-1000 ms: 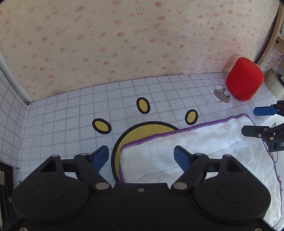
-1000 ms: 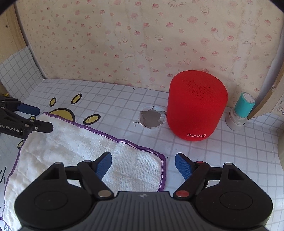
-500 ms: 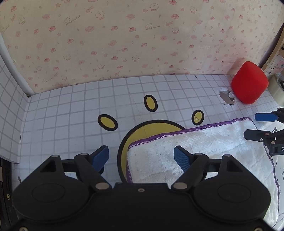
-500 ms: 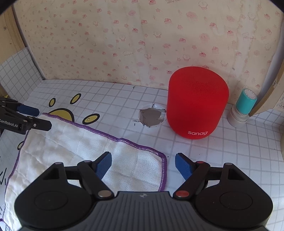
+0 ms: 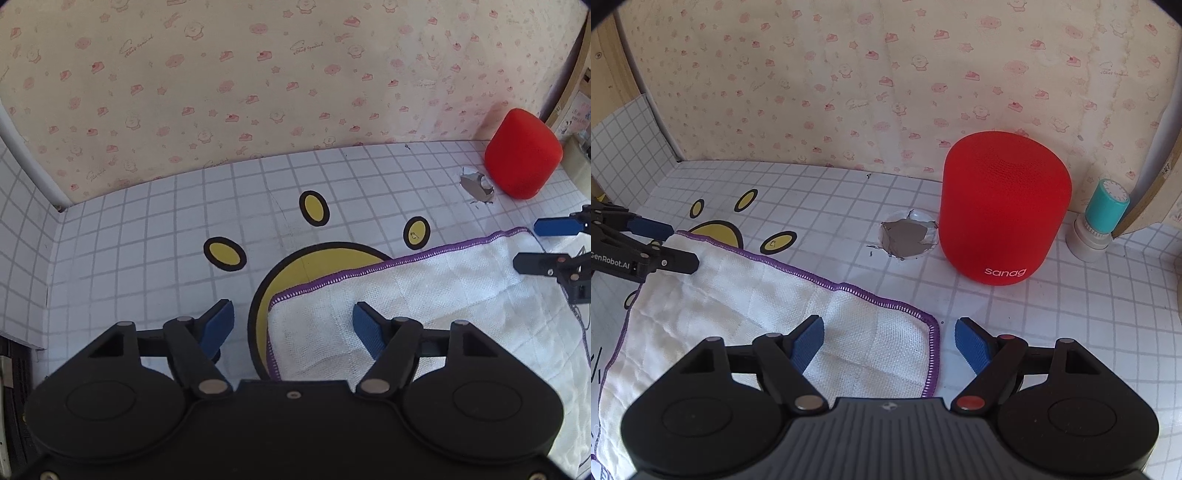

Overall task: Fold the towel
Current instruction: 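Lower both open grippers toward the towel's purple border, then close the left gripper on the border while the right gripper closes on another border, then lift the towel border with both grippers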

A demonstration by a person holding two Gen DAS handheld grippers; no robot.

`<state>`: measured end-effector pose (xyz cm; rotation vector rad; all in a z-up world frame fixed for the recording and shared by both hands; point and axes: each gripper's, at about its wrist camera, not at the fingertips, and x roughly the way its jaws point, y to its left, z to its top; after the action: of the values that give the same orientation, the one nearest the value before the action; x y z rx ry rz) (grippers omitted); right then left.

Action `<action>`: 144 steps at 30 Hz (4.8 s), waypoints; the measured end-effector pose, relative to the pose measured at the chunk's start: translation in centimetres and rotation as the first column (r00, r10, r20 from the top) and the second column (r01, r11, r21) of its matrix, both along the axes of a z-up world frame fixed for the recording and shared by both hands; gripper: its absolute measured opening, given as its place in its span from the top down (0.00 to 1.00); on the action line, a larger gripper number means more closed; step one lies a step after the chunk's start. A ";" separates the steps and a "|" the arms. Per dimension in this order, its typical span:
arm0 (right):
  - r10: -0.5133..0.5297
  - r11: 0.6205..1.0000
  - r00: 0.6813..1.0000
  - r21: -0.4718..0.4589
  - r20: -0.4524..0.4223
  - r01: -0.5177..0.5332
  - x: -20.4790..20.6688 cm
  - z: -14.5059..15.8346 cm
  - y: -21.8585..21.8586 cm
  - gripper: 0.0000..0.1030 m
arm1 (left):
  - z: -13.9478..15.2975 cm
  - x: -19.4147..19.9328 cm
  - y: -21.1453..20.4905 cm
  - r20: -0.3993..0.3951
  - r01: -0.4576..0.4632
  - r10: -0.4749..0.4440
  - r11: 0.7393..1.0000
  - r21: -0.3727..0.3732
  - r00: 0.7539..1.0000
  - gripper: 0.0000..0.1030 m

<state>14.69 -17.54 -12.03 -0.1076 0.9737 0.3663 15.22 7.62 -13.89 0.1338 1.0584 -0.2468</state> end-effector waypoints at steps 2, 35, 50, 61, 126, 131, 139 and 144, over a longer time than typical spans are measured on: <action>0.000 1.000 1.000 -0.005 0.006 0.000 0.0 0.0 0.0 0.38 | 0.1 0.1 -0.1 0.001 0.007 -0.007 1.000 -0.003 1.000 0.50; 0.001 1.000 1.000 -0.019 0.008 -0.001 0.0 0.2 -0.1 0.96 | 0.5 0.1 -1.8 -0.046 0.037 -0.037 0.999 -0.013 0.998 0.91; -0.005 1.000 1.000 0.005 0.005 0.005 0.0 0.2 -0.1 0.96 | 1.1 -0.1 -2.0 -0.027 0.030 -0.029 0.999 0.013 0.999 0.96; -0.014 1.000 1.000 0.019 0.013 0.014 0.3 0.4 -0.5 0.96 | 1.8 0.1 -2.3 0.004 0.028 -0.028 0.999 0.033 1.000 0.96; 0.024 0.999 0.984 -0.025 0.177 -0.020 -6.5 8.2 -0.2 0.96 | 8.3 -6.9 -3.7 0.119 0.096 -0.099 0.995 0.030 0.988 0.96; 0.042 0.999 0.980 -0.041 0.193 -0.034 -7.8 8.9 0.2 0.96 | 8.9 -8.1 -4.1 0.135 0.121 -0.126 0.992 0.047 0.983 0.96; 0.060 0.997 0.974 -0.058 0.217 -0.048 -10.2 9.9 0.1 0.96 | 9.8 -10.3 -4.4 0.154 0.151 -0.158 0.987 0.057 0.975 0.96; 0.056 0.997 0.975 -0.061 0.216 -0.044 -11.5 10.1 -0.3 0.96 | 9.8 -11.2 -4.5 0.149 0.166 -0.173 0.984 0.059 0.974 0.96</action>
<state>3.15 -17.83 -1.94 -0.2191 0.7659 0.3659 4.02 3.16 -4.14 0.2815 0.9003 -0.3607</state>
